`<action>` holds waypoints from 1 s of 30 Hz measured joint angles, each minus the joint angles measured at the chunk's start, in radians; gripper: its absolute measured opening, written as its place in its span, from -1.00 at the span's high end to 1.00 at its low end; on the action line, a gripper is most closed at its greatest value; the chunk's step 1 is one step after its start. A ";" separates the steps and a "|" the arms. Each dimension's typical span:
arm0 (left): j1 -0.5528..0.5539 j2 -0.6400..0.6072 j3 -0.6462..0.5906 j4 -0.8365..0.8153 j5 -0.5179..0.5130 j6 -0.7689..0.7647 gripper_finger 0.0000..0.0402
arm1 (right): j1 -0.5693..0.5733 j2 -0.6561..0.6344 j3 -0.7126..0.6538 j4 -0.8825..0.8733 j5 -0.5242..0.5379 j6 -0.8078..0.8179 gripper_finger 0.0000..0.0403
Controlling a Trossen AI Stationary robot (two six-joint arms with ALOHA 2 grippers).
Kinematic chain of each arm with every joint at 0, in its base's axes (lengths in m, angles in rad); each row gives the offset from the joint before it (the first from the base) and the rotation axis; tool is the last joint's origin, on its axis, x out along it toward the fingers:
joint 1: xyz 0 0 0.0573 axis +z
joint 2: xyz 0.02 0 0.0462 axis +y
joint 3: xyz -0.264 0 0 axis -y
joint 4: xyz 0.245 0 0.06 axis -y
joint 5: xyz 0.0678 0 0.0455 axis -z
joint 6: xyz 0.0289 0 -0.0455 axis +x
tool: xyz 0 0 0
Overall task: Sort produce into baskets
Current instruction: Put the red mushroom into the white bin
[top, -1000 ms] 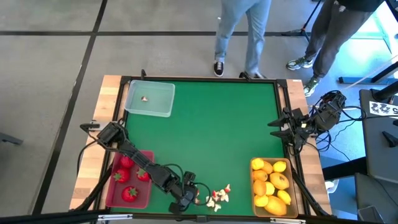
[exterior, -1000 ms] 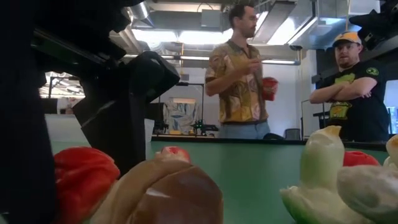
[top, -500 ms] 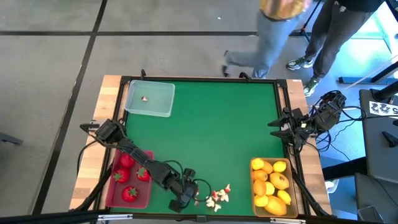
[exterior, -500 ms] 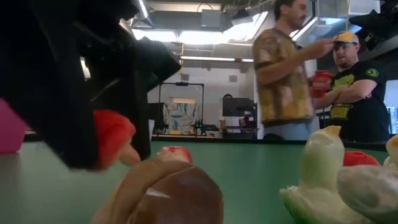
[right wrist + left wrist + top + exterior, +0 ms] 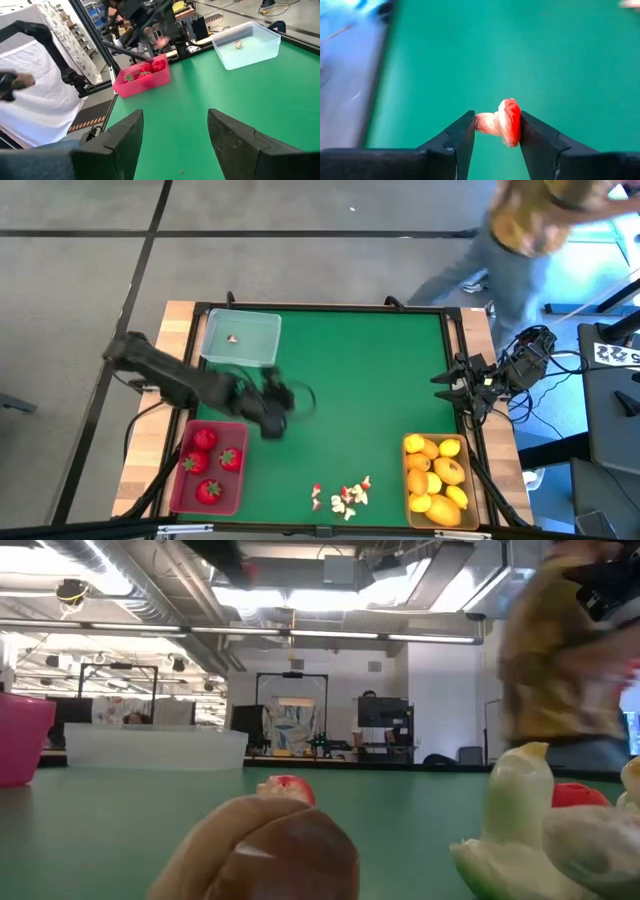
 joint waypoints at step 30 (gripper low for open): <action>1.153 -0.300 -0.542 0.308 0.296 0.162 0.30 | 0.000 0.000 0.000 0.001 0.053 -0.001 -0.10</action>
